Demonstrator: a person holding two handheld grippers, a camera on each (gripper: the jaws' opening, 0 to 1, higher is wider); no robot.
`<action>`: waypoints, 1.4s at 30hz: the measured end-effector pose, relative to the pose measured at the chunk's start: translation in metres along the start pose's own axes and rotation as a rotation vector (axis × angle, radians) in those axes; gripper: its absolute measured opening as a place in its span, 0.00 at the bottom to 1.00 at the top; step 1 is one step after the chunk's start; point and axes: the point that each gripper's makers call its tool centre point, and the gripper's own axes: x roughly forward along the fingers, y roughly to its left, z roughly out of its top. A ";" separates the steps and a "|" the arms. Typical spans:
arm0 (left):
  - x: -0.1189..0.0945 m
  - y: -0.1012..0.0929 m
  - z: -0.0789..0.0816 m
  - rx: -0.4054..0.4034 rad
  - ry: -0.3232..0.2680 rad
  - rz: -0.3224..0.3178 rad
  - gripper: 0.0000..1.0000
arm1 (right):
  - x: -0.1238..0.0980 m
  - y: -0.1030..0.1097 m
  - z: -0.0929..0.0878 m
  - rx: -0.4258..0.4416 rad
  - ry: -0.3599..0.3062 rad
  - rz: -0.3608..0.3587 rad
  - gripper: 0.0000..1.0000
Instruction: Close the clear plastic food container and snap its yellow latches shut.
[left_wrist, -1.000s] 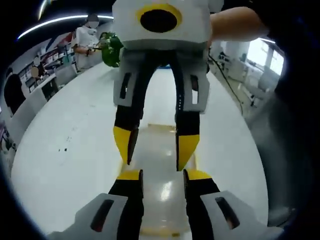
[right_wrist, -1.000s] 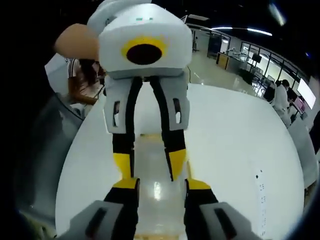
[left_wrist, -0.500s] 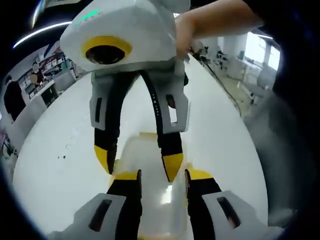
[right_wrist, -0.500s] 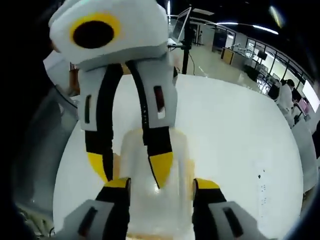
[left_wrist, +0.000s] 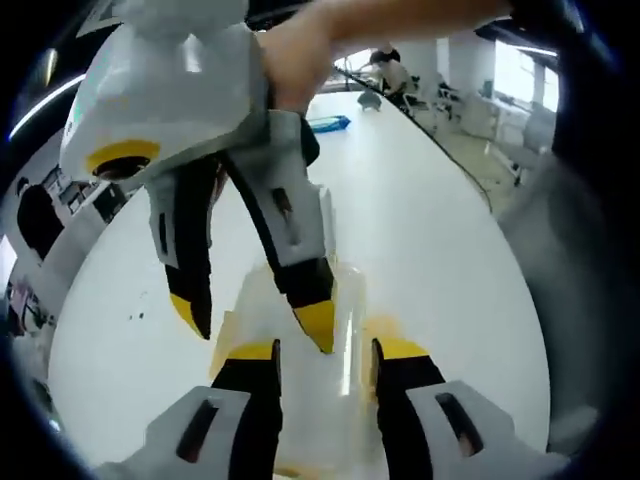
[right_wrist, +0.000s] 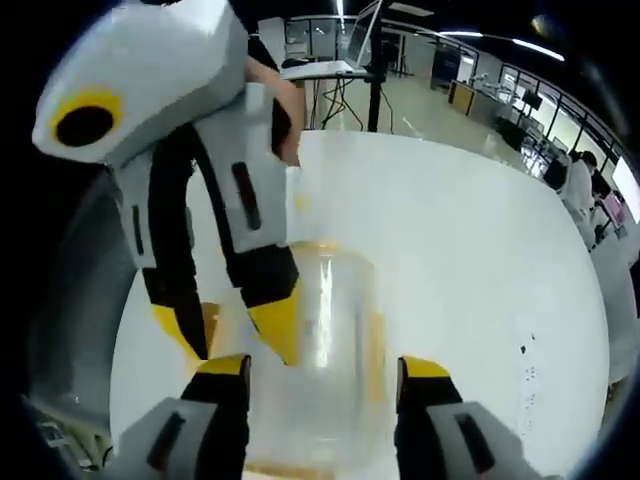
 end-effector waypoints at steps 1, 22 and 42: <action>0.000 -0.001 -0.001 0.010 0.010 0.007 0.35 | 0.000 0.000 0.000 0.001 0.007 0.009 0.58; 0.006 -0.004 -0.017 0.034 0.046 0.161 0.31 | 0.009 0.004 0.000 0.035 0.120 0.143 0.55; 0.005 -0.010 -0.010 0.069 0.042 0.237 0.25 | 0.015 0.021 -0.001 0.006 0.222 0.230 0.52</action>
